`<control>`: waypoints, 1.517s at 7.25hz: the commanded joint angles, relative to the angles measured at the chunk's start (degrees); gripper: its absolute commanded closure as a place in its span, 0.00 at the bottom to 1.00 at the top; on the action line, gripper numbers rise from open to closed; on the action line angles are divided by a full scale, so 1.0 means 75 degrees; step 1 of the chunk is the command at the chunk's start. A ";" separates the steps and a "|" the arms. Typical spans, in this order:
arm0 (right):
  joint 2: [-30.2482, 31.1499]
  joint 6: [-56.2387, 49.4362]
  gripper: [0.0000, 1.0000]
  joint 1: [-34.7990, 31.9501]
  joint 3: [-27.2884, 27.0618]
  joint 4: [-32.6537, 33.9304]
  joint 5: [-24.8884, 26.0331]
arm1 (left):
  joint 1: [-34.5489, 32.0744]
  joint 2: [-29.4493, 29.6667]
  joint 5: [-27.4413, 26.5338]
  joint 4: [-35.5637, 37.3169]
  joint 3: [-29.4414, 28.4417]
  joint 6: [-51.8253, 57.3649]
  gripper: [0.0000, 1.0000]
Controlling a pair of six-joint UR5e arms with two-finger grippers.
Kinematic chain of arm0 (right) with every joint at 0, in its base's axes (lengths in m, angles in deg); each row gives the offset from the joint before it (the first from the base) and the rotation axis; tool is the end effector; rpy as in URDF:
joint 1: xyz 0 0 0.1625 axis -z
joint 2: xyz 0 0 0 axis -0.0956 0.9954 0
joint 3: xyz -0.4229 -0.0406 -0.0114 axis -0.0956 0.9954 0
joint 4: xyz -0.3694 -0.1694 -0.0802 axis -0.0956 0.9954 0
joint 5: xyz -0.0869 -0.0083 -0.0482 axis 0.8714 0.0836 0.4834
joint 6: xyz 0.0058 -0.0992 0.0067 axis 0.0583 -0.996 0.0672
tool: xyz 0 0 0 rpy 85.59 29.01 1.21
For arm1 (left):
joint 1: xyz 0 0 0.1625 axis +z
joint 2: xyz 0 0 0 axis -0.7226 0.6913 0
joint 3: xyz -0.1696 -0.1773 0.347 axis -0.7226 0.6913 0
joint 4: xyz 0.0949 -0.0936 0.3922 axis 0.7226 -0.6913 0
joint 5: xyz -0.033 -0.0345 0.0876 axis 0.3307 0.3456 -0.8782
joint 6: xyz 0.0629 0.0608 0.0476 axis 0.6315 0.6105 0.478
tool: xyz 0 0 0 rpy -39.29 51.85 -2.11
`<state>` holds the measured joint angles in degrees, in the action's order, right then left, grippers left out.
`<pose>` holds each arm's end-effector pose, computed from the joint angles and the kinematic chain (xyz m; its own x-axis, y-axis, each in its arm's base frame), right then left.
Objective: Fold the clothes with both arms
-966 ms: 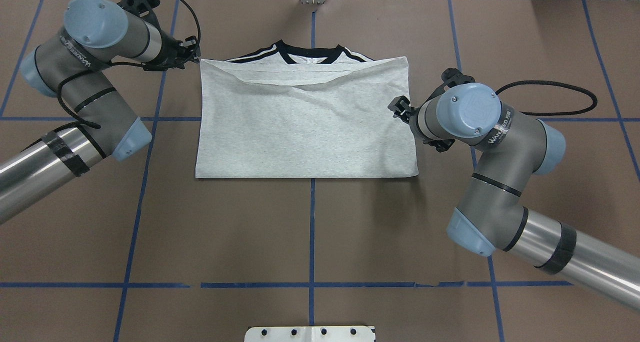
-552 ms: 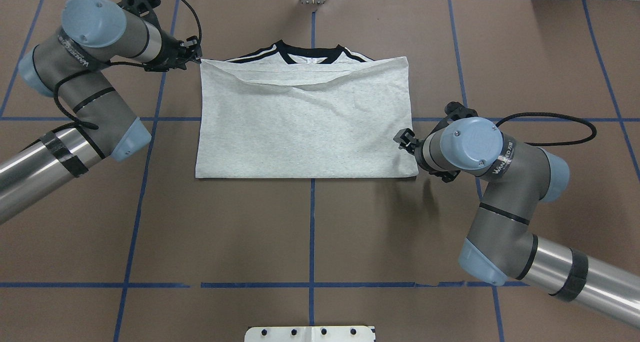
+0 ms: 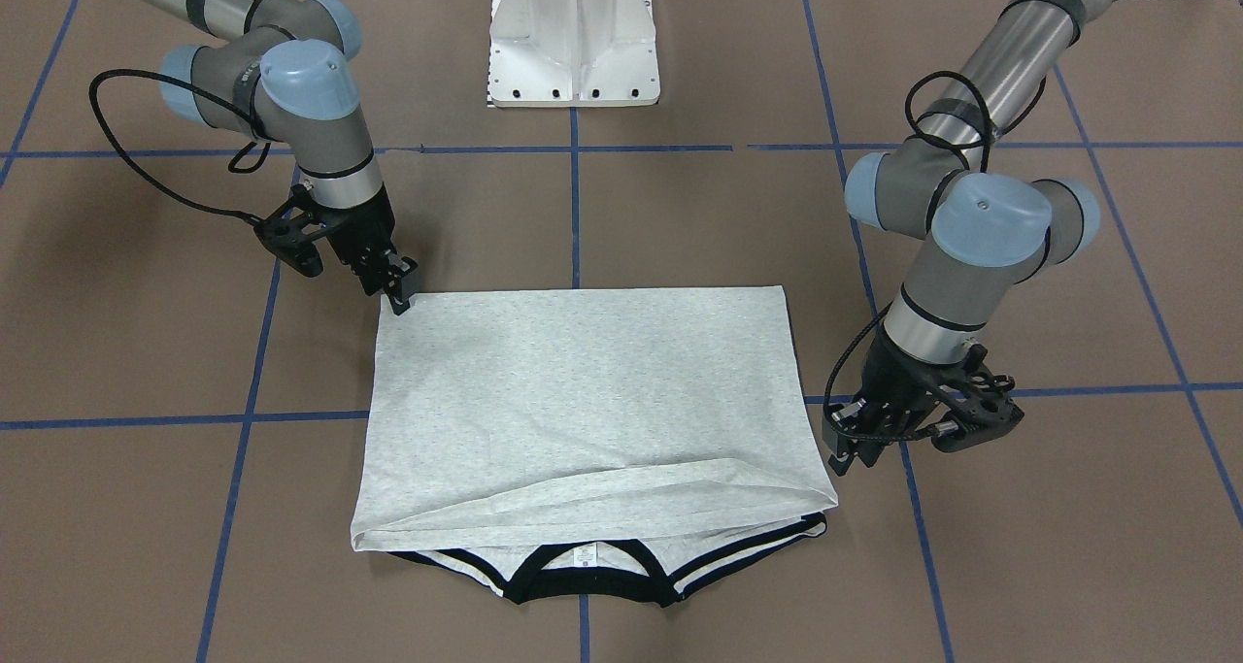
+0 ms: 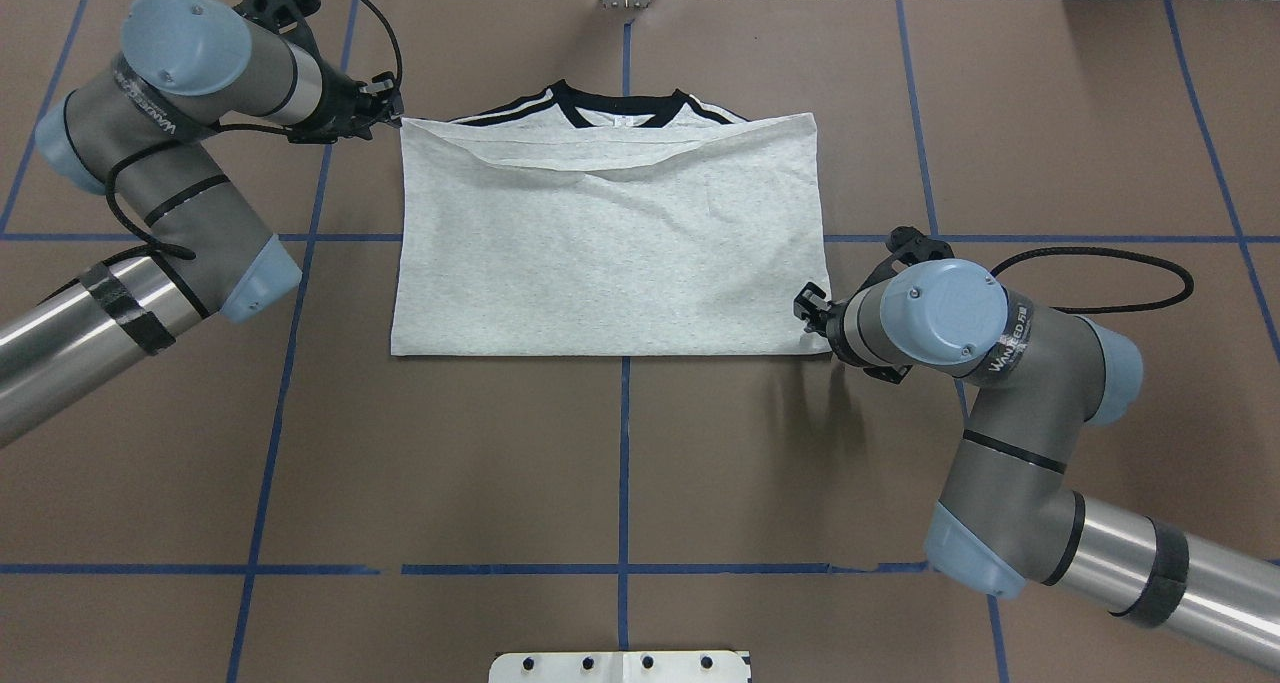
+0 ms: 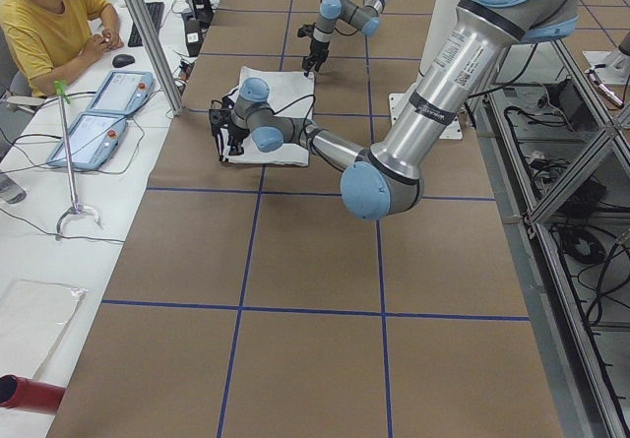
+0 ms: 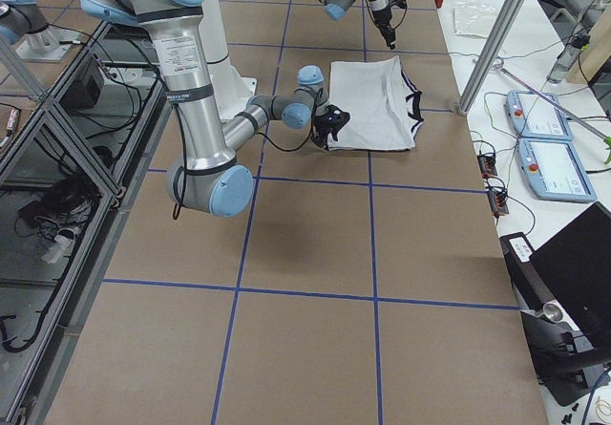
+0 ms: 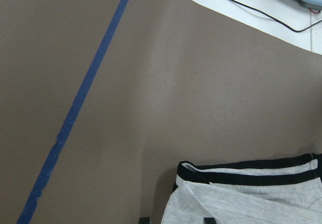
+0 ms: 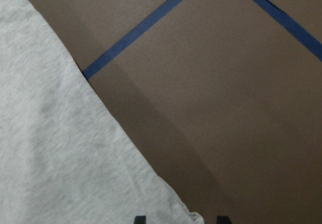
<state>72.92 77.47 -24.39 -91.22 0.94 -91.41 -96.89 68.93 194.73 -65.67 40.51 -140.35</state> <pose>-0.4724 -0.4134 0.3650 0.4219 0.6235 0.6582 -0.6066 0.7337 -0.3061 0.3890 -0.6390 0.3570 0.4658 -0.2501 -0.8488 0.5017 0.8648 0.0206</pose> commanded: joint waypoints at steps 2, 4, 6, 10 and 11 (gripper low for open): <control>-0.0071 0.0037 1.00 0.0023 -0.0017 0.0010 -0.0081 | 0.0000 -0.0200 -0.0047 -0.0008 0.0143 0.0012 0.54; -0.0118 0.0037 1.00 -0.0001 -0.0156 0.0034 -0.0150 | 0.0000 -0.0200 -0.0059 -0.0008 0.0131 0.0012 0.54; -0.0095 0.0037 1.00 -0.0012 -0.0180 0.0034 -0.0244 | 0.0000 -0.0247 -0.0059 -0.0008 0.0131 0.0012 0.54; 0.0979 0.0025 1.00 -0.0024 -0.1593 0.0022 -0.0931 | 0.0000 -0.0247 -0.0024 0.0004 0.0435 -0.0163 0.54; 0.1215 0.0048 1.00 0.0150 -0.2039 0.0033 -0.1017 | 0.0000 -0.0270 0.0011 0.0097 0.0796 -0.0164 0.54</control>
<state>79.16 77.72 -24.29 -101.91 1.19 -97.13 -96.89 67.03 194.54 -65.49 44.02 -141.34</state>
